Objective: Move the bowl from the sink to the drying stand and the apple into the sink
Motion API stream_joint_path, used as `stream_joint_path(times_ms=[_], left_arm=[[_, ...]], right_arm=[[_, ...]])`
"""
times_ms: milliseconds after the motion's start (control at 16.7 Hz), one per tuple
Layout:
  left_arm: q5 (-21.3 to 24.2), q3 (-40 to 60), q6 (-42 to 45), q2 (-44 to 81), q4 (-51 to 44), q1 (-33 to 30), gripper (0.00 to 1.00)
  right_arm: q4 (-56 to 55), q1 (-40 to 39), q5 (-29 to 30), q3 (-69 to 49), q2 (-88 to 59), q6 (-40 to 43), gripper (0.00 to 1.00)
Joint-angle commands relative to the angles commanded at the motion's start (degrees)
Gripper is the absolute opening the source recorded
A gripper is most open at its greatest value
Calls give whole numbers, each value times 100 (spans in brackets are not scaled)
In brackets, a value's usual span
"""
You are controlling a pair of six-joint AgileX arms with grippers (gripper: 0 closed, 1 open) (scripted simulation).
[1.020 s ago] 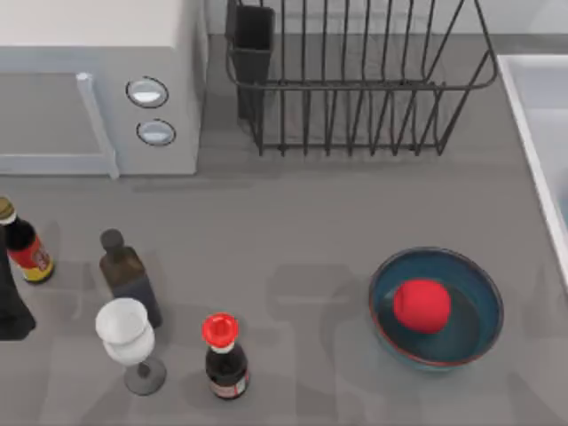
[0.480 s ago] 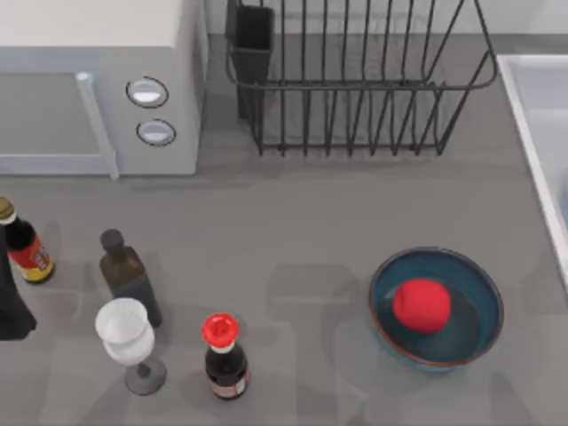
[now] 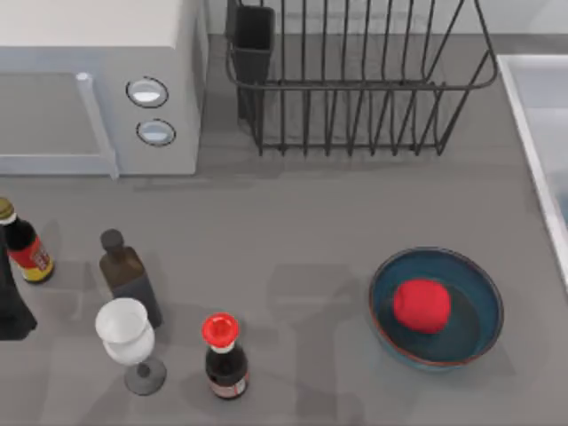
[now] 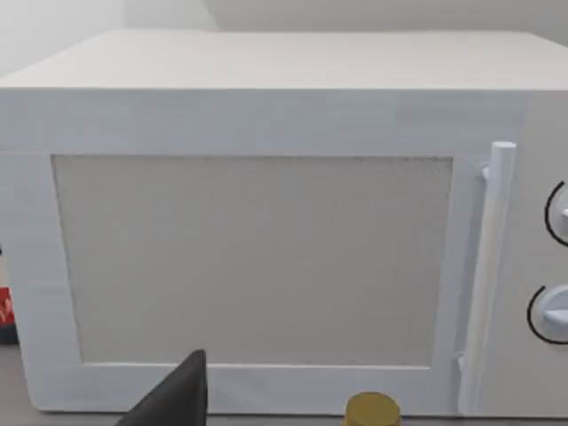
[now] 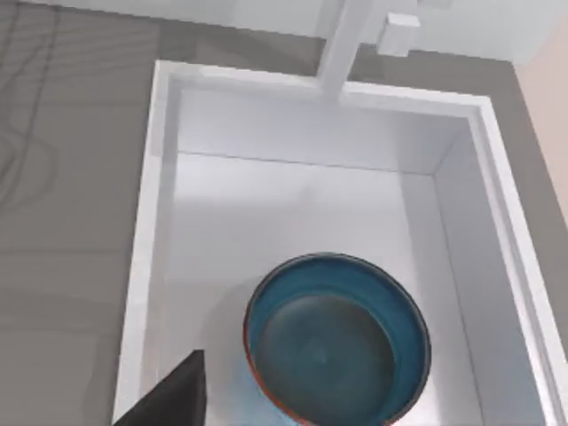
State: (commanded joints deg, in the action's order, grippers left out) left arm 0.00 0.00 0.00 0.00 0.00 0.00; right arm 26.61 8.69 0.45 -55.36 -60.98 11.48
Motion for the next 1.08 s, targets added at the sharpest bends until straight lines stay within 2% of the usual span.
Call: stream_joint_path(times_ms=[600,840,1080], left_arm=[[0,0,0,0,0,0,100],[0,0,0,0,0,0,100],[0,0,0,0,0,0,100]], right_arm=[[2447,717,-21,-5136,-5959,688,100],[3391,998,-82,-6561,-7482,820,100],[4150,1234,-156,-7499,-8360,894,100]])
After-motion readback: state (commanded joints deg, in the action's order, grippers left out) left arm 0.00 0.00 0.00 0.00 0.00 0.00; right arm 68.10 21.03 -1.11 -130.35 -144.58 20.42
